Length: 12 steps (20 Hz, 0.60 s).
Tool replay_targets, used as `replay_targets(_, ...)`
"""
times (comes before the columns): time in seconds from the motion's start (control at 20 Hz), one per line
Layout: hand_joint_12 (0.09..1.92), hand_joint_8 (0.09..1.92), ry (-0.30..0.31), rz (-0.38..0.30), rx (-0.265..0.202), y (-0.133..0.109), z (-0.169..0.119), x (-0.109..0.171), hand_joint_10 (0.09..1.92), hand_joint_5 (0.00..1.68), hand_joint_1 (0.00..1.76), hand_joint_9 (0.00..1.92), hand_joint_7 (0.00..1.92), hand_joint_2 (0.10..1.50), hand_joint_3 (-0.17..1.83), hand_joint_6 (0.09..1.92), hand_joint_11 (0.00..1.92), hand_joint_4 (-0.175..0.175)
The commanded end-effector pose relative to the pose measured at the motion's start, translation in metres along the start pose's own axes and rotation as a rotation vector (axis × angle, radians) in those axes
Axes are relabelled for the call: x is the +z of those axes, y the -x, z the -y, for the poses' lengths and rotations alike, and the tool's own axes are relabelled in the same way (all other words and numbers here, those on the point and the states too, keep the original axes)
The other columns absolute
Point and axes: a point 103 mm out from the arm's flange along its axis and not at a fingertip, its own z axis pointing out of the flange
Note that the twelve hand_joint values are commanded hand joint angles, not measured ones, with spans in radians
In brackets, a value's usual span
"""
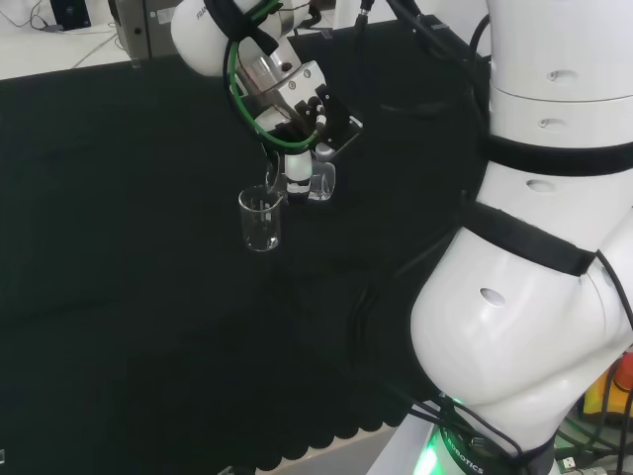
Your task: Pour the water from the handheld beaker into the one on the table.
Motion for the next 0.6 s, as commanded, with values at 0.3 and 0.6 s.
replay_targets(0.3,0.49,0.21,-0.033,0.039,0.014,-0.0034,0.0001,-0.0021,0.09,1.46,1.33,1.81,1.52,0.62,0.6,0.27,1.51,-0.175)
replay_targets(0.6,0.49,0.21,-0.059,0.076,0.033,-0.0068,-0.0015,-0.004,0.09,1.46,1.33,1.81,1.52,0.63,0.6,0.27,1.51,-0.175)
